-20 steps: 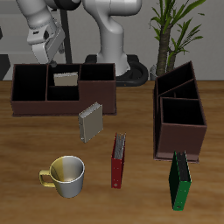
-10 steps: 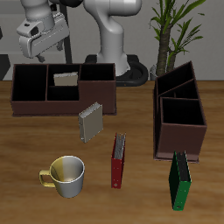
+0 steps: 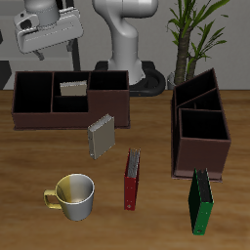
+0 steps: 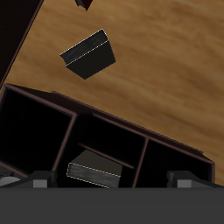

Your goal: Place the right yellow book into the back desk caddy's back compartment and place the green book into the left desk caddy's back compartment and place the left yellow book into the left desk caddy's left compartment

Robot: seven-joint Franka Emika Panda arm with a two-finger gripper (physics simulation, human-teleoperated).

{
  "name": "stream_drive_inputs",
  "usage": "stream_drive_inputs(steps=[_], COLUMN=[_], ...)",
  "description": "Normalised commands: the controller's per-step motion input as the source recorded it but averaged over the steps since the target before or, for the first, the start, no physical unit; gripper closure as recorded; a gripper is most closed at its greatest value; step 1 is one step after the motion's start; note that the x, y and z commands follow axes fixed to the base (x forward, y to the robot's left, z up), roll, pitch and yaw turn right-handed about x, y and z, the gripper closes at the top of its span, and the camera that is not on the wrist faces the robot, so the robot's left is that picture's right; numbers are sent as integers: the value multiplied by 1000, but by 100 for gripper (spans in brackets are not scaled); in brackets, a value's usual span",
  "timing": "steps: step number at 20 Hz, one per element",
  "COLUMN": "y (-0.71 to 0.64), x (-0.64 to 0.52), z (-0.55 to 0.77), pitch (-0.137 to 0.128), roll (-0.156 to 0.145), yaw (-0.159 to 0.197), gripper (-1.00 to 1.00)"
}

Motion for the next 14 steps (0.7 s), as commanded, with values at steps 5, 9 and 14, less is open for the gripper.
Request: stream_drive_inputs(steps=[5,9,14], y=[417,466,802], x=[323,388,721], z=[86,119,144], pitch=[-18,-77,-80], roll=[0,-18,-77], yaw=[-192,10,-50], gripper=[-100,-100,-100])
